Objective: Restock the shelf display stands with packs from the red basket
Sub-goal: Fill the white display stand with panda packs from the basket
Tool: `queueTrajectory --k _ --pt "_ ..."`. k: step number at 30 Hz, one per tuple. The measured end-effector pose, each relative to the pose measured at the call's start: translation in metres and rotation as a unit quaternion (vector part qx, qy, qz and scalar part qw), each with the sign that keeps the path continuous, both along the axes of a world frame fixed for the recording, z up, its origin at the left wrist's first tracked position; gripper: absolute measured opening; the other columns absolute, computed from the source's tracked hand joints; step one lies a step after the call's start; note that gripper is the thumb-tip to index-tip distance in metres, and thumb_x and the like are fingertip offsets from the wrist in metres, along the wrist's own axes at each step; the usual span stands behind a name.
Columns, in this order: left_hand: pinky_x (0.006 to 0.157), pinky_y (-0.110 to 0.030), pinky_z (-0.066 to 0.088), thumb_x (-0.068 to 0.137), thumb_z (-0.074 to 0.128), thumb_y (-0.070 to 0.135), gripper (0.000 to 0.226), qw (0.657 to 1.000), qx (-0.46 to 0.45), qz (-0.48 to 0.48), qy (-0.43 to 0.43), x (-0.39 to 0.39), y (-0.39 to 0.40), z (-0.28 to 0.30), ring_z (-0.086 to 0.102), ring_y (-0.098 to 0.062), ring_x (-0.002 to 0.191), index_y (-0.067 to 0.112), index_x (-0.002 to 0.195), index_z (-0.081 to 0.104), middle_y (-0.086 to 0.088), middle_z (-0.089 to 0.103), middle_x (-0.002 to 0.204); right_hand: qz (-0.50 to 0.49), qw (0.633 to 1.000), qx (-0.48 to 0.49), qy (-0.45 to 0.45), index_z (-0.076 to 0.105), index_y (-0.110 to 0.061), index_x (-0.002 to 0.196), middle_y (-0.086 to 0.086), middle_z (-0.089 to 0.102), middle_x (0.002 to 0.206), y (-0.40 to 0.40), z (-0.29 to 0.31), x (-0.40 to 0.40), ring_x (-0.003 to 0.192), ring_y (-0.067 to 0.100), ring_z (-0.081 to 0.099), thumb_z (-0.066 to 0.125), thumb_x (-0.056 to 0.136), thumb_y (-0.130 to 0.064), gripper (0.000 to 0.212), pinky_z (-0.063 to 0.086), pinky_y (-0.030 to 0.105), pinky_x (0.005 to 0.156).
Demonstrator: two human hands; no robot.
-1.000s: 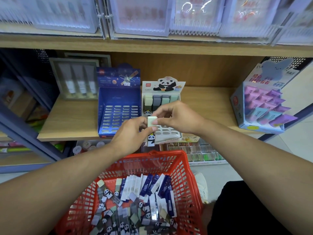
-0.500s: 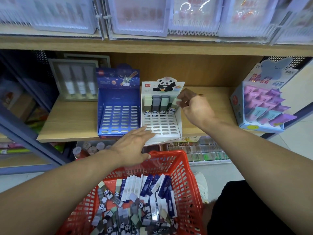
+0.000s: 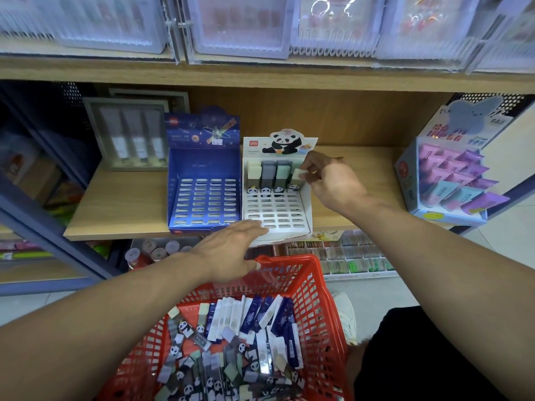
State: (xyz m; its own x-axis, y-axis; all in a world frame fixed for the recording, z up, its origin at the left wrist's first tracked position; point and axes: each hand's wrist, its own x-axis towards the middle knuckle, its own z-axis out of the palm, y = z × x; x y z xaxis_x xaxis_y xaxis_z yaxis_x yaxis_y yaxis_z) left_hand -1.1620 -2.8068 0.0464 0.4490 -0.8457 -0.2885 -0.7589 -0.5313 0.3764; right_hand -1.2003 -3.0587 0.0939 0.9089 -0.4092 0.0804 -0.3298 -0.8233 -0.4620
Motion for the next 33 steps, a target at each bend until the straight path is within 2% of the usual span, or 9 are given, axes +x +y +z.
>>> queueTrajectory --k 3,5,7,11,17,21,25,29,33 --pt "0.125 -0.031 0.014 0.095 0.064 0.045 0.08 1.0 0.003 -0.001 0.004 0.0 0.0 0.001 0.01 -0.009 0.153 0.029 0.159 0.019 0.009 0.01 0.167 -0.022 1.0 -0.02 -0.01 0.068 -0.034 0.105 -0.019 0.065 0.09 -0.002 0.006 0.001 0.083 0.004 0.061 0.06 0.097 -0.017 0.02 0.04 0.014 0.068" --pt "0.124 -0.03 0.014 0.095 0.064 0.044 0.078 1.0 0.002 0.0 0.009 0.0 0.0 0.002 0.01 -0.009 0.153 0.029 0.158 0.022 0.009 0.01 0.167 -0.04 0.998 -0.036 -0.024 0.072 -0.028 0.113 -0.015 0.07 0.1 -0.003 0.008 0.004 0.084 -0.001 0.053 0.061 0.099 -0.022 0.019 0.036 0.011 0.074" --pt "0.124 -0.029 0.014 0.095 0.064 0.044 0.076 1.0 0.003 0.0 0.011 -0.001 0.0 0.002 0.01 -0.008 0.153 0.029 0.158 0.024 0.01 0.009 0.167 -0.036 0.997 -0.047 -0.044 0.074 -0.025 0.115 -0.01 0.073 0.11 -0.001 0.008 0.005 0.085 -0.002 0.054 0.061 0.1 -0.024 0.02 0.034 0.009 0.075" --pt "0.125 -0.034 0.016 0.095 0.064 0.044 0.076 1.0 0.01 0.001 0.016 -0.002 0.001 0.002 0.01 -0.008 0.153 0.03 0.158 0.024 0.011 0.006 0.168 -0.046 0.997 -0.042 -0.049 0.076 -0.028 0.11 -0.005 0.074 0.111 0.001 0.007 0.008 0.097 0.016 0.068 0.059 0.1 -0.024 0.02 0.048 0.021 0.082" --pt "0.124 -0.03 0.015 0.094 0.064 0.045 0.076 1.0 0.011 0.001 0.021 -0.003 0.001 0.004 0.011 -0.008 0.153 0.029 0.158 0.024 0.011 0.003 0.168 -0.039 0.996 -0.076 0.007 0.074 -0.027 0.105 0.004 0.074 0.109 0.006 0.011 0.013 0.097 0.027 0.068 0.055 0.1 -0.024 0.02 0.056 0.036 0.087" --pt "0.121 -0.028 0.014 0.095 0.064 0.045 0.076 1.0 0.016 -0.001 0.022 -0.004 0.001 0.003 0.01 -0.009 0.153 0.029 0.158 0.024 0.011 0.002 0.168 -0.003 0.991 -0.125 0.038 0.07 -0.017 0.104 0.012 0.069 0.114 0.012 0.018 0.015 0.104 0.032 0.066 0.056 0.091 -0.009 0.02 0.057 0.042 0.084" --pt "0.121 -0.027 0.015 0.095 0.063 0.045 0.076 1.0 0.019 -0.001 0.018 -0.004 0.002 0.001 0.009 -0.008 0.153 0.029 0.158 0.023 0.012 0.001 0.168 -0.007 0.992 -0.121 0.025 0.073 -0.021 0.1 0.008 0.072 0.108 0.009 0.019 0.017 0.099 0.031 0.067 0.055 0.095 -0.009 0.022 0.057 0.037 0.082" --pt "0.119 -0.026 0.014 0.095 0.063 0.045 0.076 1.0 0.018 0.002 0.02 -0.005 0.003 0.002 0.009 -0.007 0.153 0.03 0.158 0.024 0.013 0.0 0.168 -0.006 0.998 -0.067 -0.017 0.075 -0.027 0.108 -0.005 0.075 0.108 -0.001 0.018 0.011 0.092 0.014 0.066 0.057 0.101 -0.02 0.021 0.047 0.021 0.08" --pt "0.119 -0.024 0.013 0.095 0.063 0.044 0.076 1.0 0.014 0.002 0.019 -0.005 0.002 0.002 0.008 -0.006 0.153 0.029 0.158 0.024 0.012 0.002 0.168 -0.012 0.998 -0.048 -0.027 0.074 -0.031 0.111 -0.012 0.074 0.109 -0.006 0.014 0.005 0.095 0.007 0.061 0.059 0.101 -0.026 0.019 0.046 0.021 0.083"
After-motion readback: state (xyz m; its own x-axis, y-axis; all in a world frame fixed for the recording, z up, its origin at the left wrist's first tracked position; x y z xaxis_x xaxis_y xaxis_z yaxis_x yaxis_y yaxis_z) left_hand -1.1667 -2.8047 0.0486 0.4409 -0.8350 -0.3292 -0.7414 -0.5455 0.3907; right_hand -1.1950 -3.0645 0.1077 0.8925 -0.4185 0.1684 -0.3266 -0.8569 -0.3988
